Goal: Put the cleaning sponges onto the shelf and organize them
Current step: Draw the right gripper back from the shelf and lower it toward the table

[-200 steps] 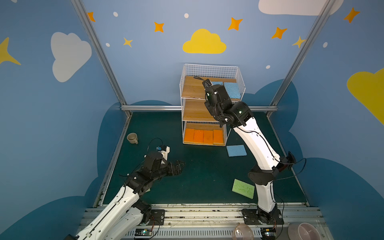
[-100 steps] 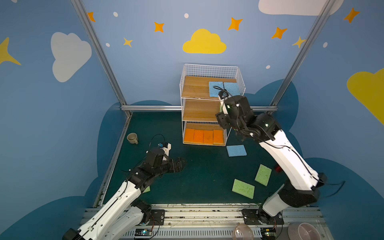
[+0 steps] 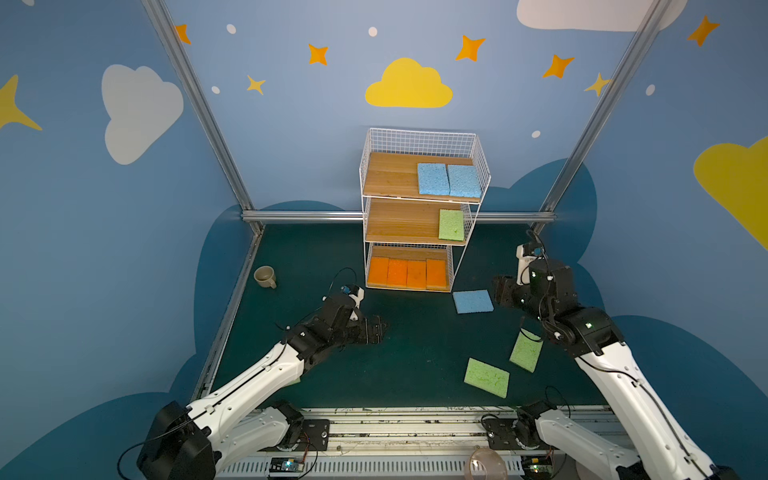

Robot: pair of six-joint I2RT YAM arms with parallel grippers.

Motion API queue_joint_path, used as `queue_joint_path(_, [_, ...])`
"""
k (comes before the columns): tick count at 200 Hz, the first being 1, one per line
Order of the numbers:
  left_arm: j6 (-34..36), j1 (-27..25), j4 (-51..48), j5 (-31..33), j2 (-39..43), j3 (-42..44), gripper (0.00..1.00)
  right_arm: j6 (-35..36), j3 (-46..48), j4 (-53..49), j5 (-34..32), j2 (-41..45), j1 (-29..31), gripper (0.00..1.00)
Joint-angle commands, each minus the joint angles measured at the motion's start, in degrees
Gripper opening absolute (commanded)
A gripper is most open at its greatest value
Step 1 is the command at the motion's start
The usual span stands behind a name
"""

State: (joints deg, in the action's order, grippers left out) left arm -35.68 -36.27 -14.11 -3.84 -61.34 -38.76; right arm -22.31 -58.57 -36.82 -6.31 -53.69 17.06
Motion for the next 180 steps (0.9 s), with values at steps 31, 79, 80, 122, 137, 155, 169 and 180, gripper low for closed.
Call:
queue_joint_path(31, [-1.5,-0.5,8.0,0.3,-3.3,2.9,1.00,-7.0,10.4,14.5,17.1,-6.8,-13.7,0.48])
queue_joint_path(79, [-1.8,-0.1,12.9,-2.3,-10.4,2.8,1.00,-5.6,11.6,22.3,21.9,-19.6,-19.1,0.44])
queue_joint_path(80, [-1.8,-0.1,13.0,-2.3,-10.6,2.8,1.00,-5.6,11.6,22.4,22.2,-19.9,-19.3,0.44])
queue_joint_path(122, [-2.0,0.5,13.9,-4.2,-16.8,0.7,1.00,-2.0,1.3,13.1,30.6,-35.1,-23.9,0.39])
queue_joint_path(137, [-1.7,0.7,14.5,-4.9,-18.5,0.2,1.00,-0.8,-2.1,10.7,34.6,-41.4,-24.6,0.40])
queue_joint_path(155, [-1.2,0.8,15.2,-5.7,-20.3,-0.5,1.00,-0.4,-3.0,11.7,36.1,-46.1,-24.6,0.41])
queue_joint_path(169, [-1.1,0.8,15.1,-5.8,-21.1,-1.0,1.00,-0.4,-2.3,13.0,35.3,-47.4,-24.5,0.42])
queue_joint_path(180, [-0.9,0.9,15.1,-5.8,-21.7,-1.4,1.00,-0.5,-2.1,13.5,34.7,-48.1,-24.4,0.43])
